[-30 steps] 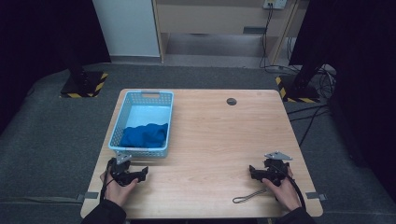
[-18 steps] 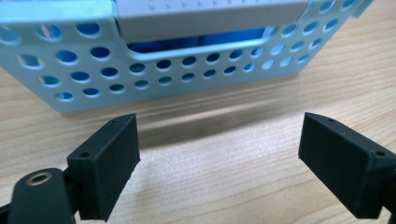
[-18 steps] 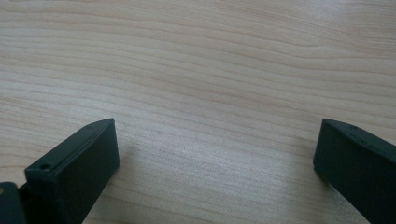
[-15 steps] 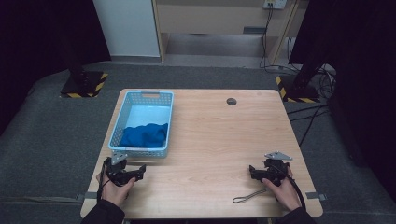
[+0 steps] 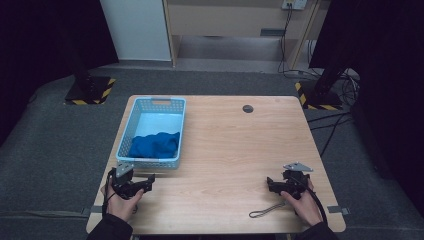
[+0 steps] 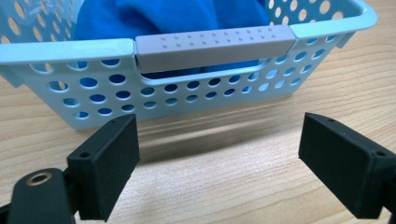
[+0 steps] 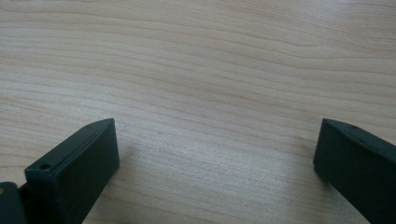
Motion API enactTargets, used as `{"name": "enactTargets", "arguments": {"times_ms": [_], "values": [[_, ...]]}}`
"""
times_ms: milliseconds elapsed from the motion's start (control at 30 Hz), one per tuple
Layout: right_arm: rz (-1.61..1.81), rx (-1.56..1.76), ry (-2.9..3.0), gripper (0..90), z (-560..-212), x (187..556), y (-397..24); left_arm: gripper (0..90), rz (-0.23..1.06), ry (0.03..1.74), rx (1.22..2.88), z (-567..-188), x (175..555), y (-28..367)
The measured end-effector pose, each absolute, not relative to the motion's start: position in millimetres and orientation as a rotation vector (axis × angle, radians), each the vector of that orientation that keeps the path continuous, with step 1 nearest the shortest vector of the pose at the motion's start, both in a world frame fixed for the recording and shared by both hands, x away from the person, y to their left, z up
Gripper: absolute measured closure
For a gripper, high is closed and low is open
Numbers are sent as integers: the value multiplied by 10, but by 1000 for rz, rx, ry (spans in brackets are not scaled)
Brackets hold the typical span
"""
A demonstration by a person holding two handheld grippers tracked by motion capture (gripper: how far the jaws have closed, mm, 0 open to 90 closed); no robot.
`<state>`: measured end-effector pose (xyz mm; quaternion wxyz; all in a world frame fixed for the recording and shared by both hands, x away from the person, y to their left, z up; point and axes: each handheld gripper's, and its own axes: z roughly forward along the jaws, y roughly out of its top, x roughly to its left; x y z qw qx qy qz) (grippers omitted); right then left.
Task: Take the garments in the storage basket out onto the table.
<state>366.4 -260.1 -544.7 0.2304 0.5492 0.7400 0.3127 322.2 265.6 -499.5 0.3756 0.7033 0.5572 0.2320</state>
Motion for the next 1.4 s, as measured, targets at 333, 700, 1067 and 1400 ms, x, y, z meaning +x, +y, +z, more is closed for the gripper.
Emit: {"name": "enactTargets", "arguments": {"times_ms": [333, 700, 1067, 1400], "values": [[860, 1510, 2036, 4, -5447, 3664, -2600, 116, 614, 1395, 1773, -4956, 3208, 2647], [860, 1511, 2035, 4, -5447, 3664, -2600, 116, 665, 1362, 1729, -4885, 3188, 2661], [860, 1510, 2036, 4, -5447, 3664, -2600, 117, 698, 1352, 1697, -4843, 3190, 2676], [860, 1511, 2035, 4, -5447, 3664, -2600, 118, 727, 1337, 1683, -4814, 3190, 2675]]}}
